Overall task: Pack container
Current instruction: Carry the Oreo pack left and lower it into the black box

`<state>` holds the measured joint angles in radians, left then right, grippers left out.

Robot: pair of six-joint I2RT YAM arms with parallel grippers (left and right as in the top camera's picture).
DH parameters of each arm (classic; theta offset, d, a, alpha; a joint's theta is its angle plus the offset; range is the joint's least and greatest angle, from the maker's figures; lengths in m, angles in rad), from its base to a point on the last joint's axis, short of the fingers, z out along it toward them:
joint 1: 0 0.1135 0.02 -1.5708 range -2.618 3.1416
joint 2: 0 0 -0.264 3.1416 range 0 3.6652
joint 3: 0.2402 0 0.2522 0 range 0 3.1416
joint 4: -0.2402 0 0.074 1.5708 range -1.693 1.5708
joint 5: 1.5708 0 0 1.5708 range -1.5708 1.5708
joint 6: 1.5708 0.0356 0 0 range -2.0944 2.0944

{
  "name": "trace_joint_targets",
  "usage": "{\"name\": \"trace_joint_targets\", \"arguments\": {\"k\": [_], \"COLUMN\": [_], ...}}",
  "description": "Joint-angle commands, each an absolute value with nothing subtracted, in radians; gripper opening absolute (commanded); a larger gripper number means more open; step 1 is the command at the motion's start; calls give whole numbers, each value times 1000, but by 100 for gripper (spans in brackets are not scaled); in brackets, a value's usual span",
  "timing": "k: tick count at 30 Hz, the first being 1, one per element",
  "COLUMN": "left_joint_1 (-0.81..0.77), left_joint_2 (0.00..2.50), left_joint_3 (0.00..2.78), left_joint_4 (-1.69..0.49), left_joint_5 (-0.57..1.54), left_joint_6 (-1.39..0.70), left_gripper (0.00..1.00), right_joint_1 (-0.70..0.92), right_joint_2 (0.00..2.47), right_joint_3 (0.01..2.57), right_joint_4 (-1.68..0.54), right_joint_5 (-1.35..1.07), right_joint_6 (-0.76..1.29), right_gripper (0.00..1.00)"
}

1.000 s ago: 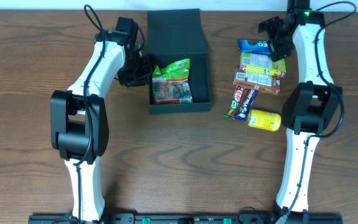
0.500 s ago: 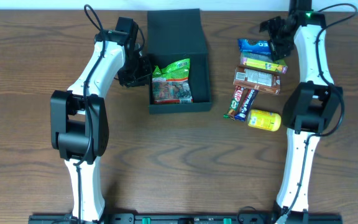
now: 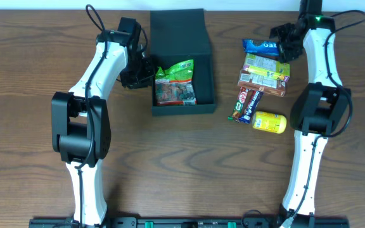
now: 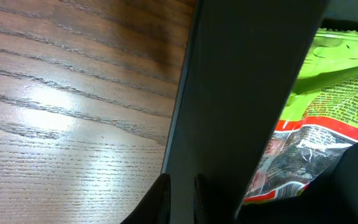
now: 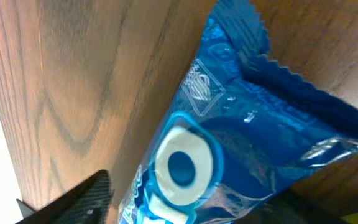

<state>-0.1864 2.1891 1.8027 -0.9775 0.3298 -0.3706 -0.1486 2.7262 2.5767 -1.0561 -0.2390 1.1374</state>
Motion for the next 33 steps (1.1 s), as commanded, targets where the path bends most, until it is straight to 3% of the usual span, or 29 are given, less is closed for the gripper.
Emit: {"name": "trace_joint_targets", "arguments": {"k": [1,20,33], "left_joint_1": [-189,-189,-186], "left_joint_2": [2190,2190,2190], "left_joint_3": [1794,1794,1794], "left_joint_4": [-983,-999,-996], "left_joint_5": [313,312,303], "left_joint_6": [-382,-382,-381], "left_gripper": [14,14,14], "right_joint_1": [-150,-157,-145], "right_joint_2": [2751,2748,2635], "right_joint_3": [2576,2597,2939], "right_joint_4": [-1063,-1104,-1294], "right_joint_5": [-237,-270,-346], "right_joint_6": [1144,1029,699], "right_gripper": [64,33,27]}}
